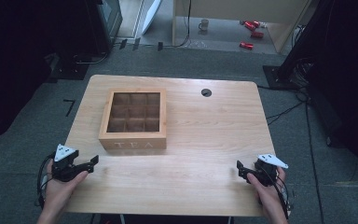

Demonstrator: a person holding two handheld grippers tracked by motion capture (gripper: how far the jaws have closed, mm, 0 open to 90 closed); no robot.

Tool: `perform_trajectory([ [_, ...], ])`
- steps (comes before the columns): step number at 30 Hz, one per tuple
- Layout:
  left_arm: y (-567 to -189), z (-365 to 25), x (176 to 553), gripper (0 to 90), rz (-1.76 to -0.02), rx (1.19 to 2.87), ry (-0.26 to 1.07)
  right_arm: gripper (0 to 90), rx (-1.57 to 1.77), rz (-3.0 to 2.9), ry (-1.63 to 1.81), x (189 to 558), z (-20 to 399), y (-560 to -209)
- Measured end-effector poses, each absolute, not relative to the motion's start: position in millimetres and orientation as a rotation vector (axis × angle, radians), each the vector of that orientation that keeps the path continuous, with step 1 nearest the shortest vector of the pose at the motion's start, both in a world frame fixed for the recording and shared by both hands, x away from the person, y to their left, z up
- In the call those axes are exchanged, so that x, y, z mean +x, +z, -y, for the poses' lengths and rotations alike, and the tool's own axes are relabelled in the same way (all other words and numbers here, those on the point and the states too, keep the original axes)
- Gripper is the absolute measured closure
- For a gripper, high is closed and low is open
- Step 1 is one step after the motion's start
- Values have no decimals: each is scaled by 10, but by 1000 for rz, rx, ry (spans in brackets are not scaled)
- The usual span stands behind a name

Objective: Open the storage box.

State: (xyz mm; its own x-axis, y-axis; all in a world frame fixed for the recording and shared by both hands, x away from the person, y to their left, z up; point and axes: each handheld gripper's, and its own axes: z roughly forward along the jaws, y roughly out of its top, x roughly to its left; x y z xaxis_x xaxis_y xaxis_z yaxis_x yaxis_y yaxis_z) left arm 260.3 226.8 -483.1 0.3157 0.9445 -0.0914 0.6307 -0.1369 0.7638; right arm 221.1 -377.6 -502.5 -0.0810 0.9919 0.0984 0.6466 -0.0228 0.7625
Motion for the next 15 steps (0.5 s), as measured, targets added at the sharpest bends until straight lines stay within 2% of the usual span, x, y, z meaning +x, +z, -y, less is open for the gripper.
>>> perform_trajectory([
  [7,-4635,-2136,2707,167,-1329,1864,561,130,1615,-1802,987,2325,3479,-4784],
  [15,-4598,-2048,2853,174,-1290,1902,525,130,1538,-1851,1042,2488,3116,-4630],
])
